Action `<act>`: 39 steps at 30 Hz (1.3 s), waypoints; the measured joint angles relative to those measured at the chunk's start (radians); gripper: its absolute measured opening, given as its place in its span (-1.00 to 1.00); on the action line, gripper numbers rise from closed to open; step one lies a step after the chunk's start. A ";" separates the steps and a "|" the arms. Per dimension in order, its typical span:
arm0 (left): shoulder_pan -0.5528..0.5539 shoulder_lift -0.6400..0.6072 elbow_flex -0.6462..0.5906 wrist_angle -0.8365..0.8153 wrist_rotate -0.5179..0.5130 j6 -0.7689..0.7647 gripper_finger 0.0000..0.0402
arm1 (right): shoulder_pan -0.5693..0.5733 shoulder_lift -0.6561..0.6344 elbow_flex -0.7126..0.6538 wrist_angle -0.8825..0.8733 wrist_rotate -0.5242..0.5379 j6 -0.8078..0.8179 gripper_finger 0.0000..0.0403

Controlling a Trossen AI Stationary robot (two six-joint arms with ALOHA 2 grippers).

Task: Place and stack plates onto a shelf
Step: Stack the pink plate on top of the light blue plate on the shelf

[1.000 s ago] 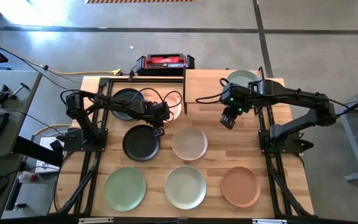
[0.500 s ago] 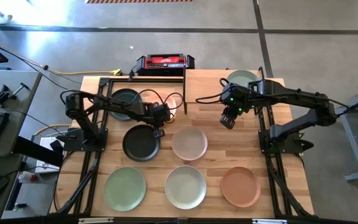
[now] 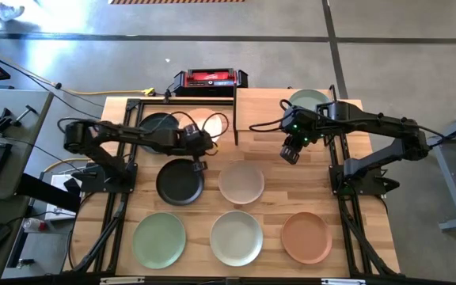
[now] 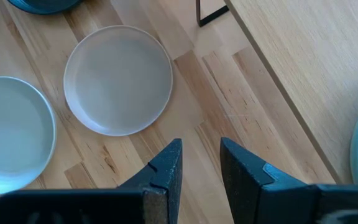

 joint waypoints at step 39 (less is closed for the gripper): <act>-0.324 -0.220 0.323 -0.463 -0.287 0.646 -0.99 | 0.001 0.008 0.000 0.700 0.028 0.169 -0.32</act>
